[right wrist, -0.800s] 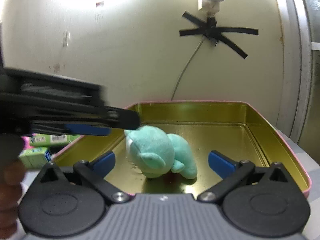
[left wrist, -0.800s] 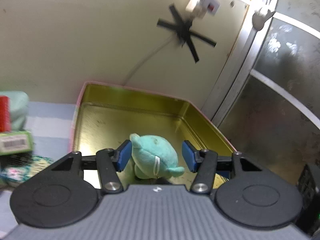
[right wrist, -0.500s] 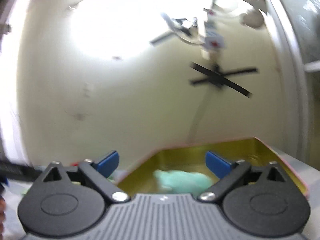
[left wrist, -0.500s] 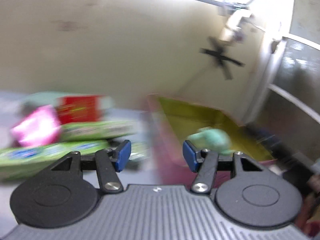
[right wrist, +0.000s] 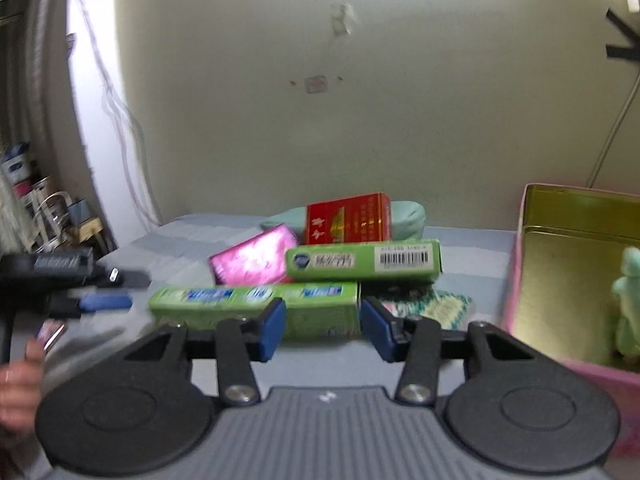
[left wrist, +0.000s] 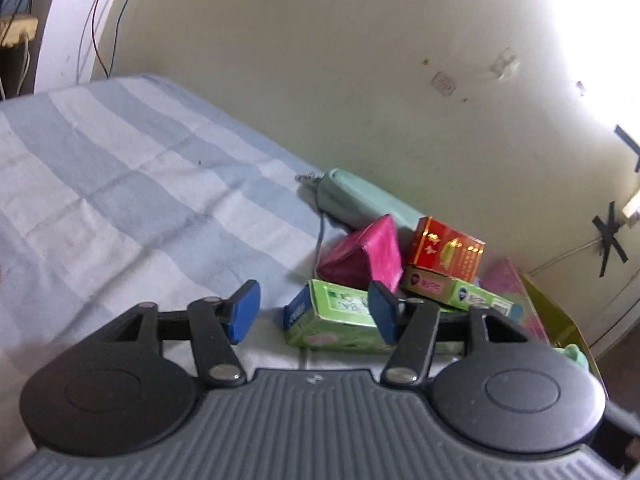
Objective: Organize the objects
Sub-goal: 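Move the right tool to the blue-white Crest toothpaste box on the bed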
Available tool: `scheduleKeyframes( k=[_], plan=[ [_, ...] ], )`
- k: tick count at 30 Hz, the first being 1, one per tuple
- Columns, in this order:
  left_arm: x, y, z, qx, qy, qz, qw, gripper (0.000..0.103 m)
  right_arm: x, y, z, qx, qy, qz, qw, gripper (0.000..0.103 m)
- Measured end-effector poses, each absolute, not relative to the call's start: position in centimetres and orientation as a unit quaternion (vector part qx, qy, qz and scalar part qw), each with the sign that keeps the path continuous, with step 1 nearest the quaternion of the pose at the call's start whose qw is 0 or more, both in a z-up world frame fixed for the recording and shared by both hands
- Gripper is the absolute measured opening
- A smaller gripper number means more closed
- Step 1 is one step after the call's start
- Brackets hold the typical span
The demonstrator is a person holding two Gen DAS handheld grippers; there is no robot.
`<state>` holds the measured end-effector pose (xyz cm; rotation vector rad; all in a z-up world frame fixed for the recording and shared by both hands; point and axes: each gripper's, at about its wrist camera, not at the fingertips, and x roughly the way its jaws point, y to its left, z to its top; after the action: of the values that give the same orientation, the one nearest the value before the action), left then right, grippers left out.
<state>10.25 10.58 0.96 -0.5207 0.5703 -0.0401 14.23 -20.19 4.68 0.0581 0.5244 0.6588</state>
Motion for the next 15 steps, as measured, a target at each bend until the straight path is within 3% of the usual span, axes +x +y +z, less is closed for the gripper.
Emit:
scheduleKeyframes(
  k=[2, 5, 8, 10, 11, 15],
  plan=[
    [11.3, 10.4, 0.4, -0.26, 0.287, -0.027, 0.922, 0.066, 15.3, -19.7, 4.4, 0.025, 0.268, 0.307, 0.913, 0.044],
    [11.8, 10.1, -0.3, -0.262, 0.293, -0.03, 0.919, 0.078, 17.0, -19.9, 3.1, 0.02, 0.289, 0.308, 0.906, 0.044],
    [12.2, 10.0, -1.1, -0.265, 0.299, -0.022, 0.916, 0.081, 17.0, -19.6, 1.9, 0.04, 0.296, 0.304, 0.905, 0.047],
    [12.1, 10.0, -1.3, -0.261, 0.291, -0.028, 0.92, 0.078, 17.8, -19.9, 1.6, 0.07, 0.309, 0.322, 0.892, 0.047],
    [12.1, 9.9, -1.2, -0.264, 0.293, -0.04, 0.918, 0.067, 17.7, -19.5, 1.5, 0.076, 0.313, 0.329, 0.888, 0.047],
    [10.9, 9.1, -0.7, -0.247, 0.298, -0.056, 0.921, 0.066, 15.3, -18.6, 2.4, 0.03, 0.299, 0.327, 0.896, 0.048]
  ],
)
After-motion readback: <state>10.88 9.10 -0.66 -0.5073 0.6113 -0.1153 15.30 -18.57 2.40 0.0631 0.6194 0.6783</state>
